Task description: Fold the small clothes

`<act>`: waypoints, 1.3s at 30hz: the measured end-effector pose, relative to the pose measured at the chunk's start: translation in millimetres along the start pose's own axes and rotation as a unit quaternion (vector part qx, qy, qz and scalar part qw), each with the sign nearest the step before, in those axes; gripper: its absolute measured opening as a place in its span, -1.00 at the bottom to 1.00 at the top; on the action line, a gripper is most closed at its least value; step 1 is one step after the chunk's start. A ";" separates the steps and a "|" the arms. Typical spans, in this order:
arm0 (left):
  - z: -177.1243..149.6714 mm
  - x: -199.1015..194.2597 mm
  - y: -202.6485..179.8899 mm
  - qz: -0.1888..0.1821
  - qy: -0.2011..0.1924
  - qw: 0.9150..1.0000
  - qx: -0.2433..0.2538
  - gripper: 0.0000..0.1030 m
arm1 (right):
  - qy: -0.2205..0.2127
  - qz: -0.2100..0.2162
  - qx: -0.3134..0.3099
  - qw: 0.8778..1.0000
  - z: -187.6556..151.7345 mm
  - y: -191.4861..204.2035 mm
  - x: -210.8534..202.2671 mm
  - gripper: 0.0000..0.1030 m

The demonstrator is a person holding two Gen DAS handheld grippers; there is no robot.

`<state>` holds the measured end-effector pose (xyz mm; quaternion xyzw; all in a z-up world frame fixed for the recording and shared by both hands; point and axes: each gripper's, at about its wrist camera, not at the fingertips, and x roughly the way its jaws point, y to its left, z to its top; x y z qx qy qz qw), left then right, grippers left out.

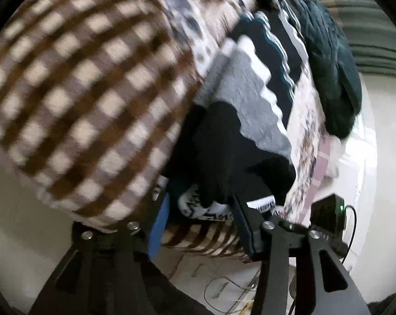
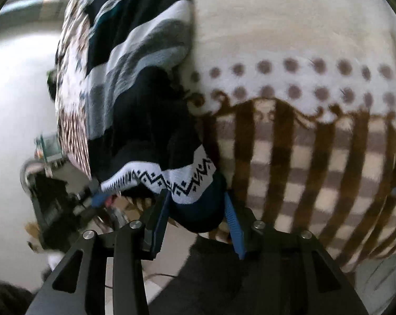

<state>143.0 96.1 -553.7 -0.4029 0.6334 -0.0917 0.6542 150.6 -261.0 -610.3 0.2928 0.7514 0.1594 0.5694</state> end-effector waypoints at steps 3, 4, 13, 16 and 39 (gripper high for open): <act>-0.9 3.2 -7.8 0.007 -0.005 1.000 0.025 -0.31 | -0.015 0.019 0.027 0.999 -0.8 -2.8 -0.6 -0.15; -0.7 2.9 -13.0 -0.002 -0.006 1.000 0.022 -0.87 | -0.017 0.025 0.034 0.999 -1.1 -6.5 -2.6 -0.15; 5.9 -15.6 16.5 -0.059 0.018 0.984 -0.168 -0.85 | -0.043 0.036 0.086 0.995 6.9 -29.4 -23.4 -0.51; 12.1 -7.4 23.9 0.012 0.036 0.993 -0.111 -0.50 | -0.032 -0.014 0.067 0.997 10.9 -28.5 -16.9 -0.47; -25.9 -42.7 -27.6 -0.175 0.000 0.984 -0.035 -0.02 | -0.016 0.008 0.073 0.997 11.3 -19.5 24.6 -0.23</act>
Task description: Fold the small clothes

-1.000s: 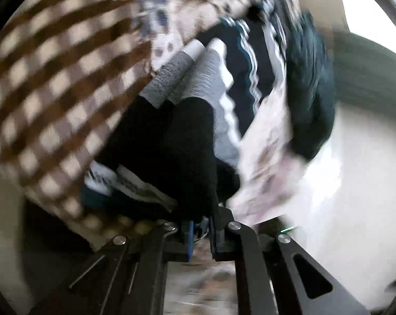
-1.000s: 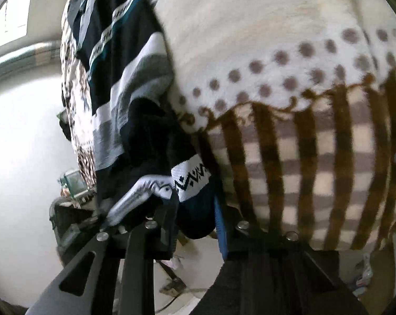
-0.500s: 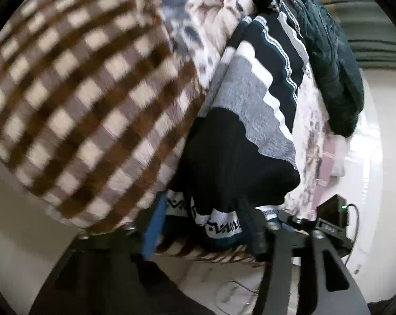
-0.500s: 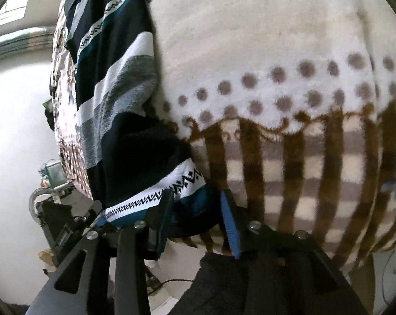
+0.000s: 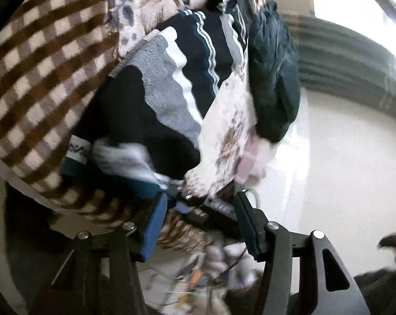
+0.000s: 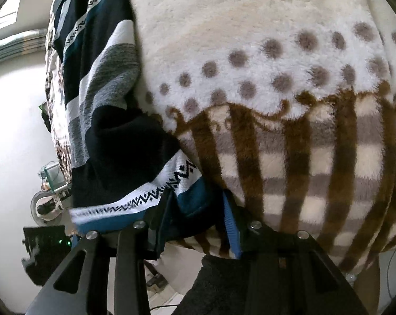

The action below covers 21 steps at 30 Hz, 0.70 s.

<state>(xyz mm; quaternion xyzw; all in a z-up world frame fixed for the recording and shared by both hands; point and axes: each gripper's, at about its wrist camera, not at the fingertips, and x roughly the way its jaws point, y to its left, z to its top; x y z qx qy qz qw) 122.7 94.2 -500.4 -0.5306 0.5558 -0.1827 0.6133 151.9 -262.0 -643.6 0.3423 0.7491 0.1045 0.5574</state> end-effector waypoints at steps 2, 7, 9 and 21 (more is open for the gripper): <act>-0.1 5.4 2.3 0.072 -0.004 0.997 0.012 -0.02 | 0.001 -0.004 -0.003 1.000 1.3 2.0 2.0 -0.23; 6.8 0.4 20.8 0.190 -0.056 0.980 0.028 -0.01 | -0.001 -0.011 -0.012 1.000 0.0 5.3 0.6 -0.23; 12.7 7.9 23.7 0.198 -0.053 0.978 0.044 -0.01 | -0.003 -0.009 -0.012 1.000 -0.1 5.5 0.7 -0.23; 18.6 31.3 15.0 0.196 -0.044 0.973 0.111 -0.77 | -0.009 0.009 -0.046 0.999 -24.6 15.0 -3.8 -0.72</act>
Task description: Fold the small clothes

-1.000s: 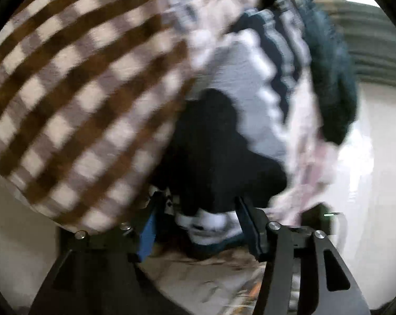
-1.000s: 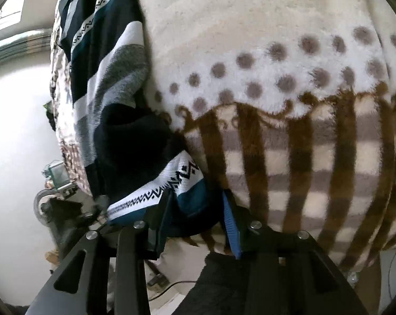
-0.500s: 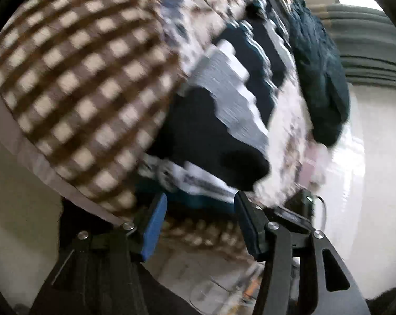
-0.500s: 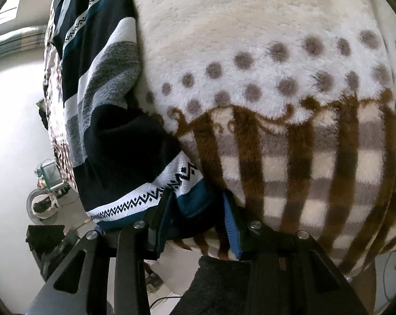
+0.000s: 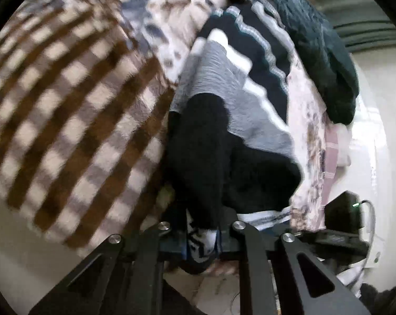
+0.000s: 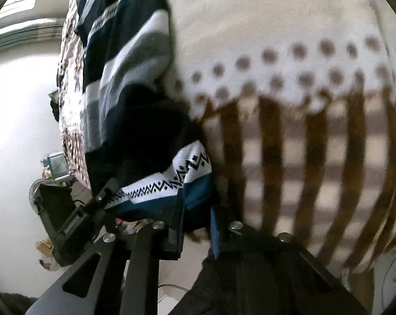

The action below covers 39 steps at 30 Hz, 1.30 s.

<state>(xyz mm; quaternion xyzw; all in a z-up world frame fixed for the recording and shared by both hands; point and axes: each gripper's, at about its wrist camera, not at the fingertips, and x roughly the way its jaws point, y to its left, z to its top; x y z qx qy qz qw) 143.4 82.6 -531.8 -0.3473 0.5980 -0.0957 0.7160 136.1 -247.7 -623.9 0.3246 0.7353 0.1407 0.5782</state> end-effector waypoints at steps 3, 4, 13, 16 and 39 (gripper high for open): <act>3.8 -28.6 5.2 -0.029 -0.009 0.999 -0.045 -0.77 | 0.002 0.034 0.008 0.999 -14.0 7.8 -2.8 -0.74; 5.3 -32.0 7.2 -0.023 -0.009 0.999 -0.042 -0.77 | 0.003 0.053 0.009 0.999 -19.7 11.4 -4.6 -0.74; 7.8 -13.7 35.0 0.058 0.052 0.997 -0.014 -0.29 | 0.051 -0.025 -0.012 0.998 -16.0 15.3 26.0 -0.35; 0.3 -36.1 50.6 0.036 0.018 0.998 -0.054 0.06 | 0.026 -0.024 -0.031 0.999 -12.6 18.0 11.3 0.02; 9.6 -21.2 -19.2 0.015 -0.013 0.998 0.054 -0.79 | -0.032 0.076 -0.028 0.996 -8.0 33.8 -3.9 -0.74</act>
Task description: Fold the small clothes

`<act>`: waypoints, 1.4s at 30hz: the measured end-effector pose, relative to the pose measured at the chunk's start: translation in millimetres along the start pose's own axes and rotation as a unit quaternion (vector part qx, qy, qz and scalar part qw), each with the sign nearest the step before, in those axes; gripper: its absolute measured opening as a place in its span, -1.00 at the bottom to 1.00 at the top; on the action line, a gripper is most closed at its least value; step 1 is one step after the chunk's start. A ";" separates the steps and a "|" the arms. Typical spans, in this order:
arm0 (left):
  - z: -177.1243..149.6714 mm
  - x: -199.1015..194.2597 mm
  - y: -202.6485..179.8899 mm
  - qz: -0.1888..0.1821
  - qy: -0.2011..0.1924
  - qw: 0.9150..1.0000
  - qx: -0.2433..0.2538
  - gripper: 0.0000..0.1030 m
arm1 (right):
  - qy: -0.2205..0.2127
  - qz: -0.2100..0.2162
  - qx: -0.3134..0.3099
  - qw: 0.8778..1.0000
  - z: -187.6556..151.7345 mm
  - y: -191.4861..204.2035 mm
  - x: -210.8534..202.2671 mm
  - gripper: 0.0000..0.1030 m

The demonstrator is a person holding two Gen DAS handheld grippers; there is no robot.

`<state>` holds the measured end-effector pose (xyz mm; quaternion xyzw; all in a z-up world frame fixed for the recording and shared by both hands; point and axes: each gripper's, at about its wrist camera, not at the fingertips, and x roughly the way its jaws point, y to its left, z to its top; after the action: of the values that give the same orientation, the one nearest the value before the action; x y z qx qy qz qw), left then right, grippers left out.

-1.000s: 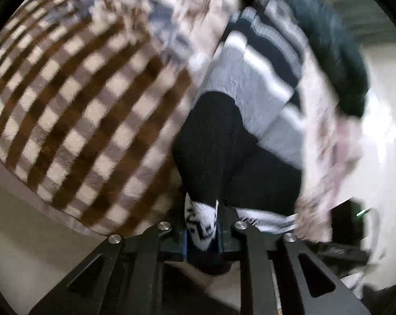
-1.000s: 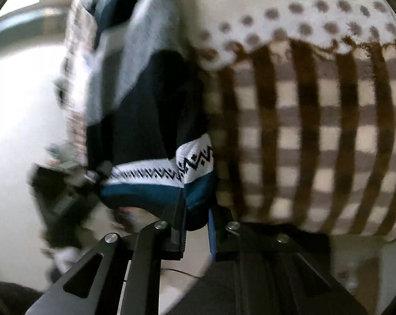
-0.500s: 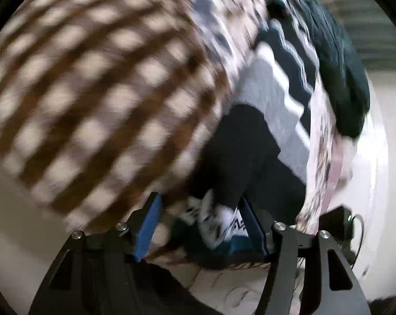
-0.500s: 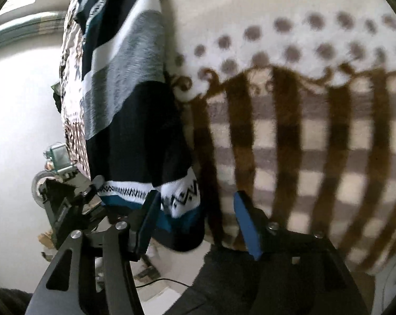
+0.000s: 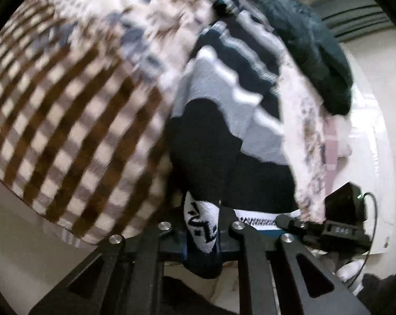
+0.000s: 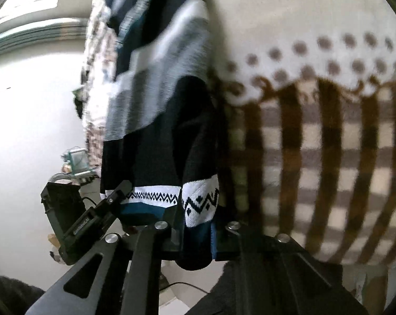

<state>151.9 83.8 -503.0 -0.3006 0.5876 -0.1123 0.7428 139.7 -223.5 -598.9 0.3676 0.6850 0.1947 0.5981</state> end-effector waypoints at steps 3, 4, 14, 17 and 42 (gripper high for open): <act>17.4 -25.1 -19.7 -0.028 -0.021 0.999 0.003 -0.79 | -0.022 0.020 -0.008 1.000 1.8 18.7 -28.0 -0.74; 25.5 -32.0 -26.9 -0.037 -0.029 0.999 0.007 -0.79 | -0.033 0.028 -0.012 0.999 5.5 26.7 -38.2 -0.74; 195.2 -40.3 -105.6 -0.120 -0.121 0.983 0.065 -0.79 | -0.170 0.064 -0.089 0.979 122.6 130.1 -123.1 -0.75; 254.7 -18.6 -115.5 -0.126 -0.126 0.982 0.068 -0.79 | -0.200 0.058 -0.093 0.974 178.8 149.8 -128.3 -0.74; 435.5 159.6 -138.3 0.051 -0.008 0.972 0.231 0.24 | -0.211 -0.069 -0.024 0.975 458.7 122.3 -69.8 0.20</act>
<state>632.6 28.0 -495.5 -0.0914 0.5543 -0.2048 0.8015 615.3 -274.4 -561.0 0.3379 0.5618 0.0870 0.7501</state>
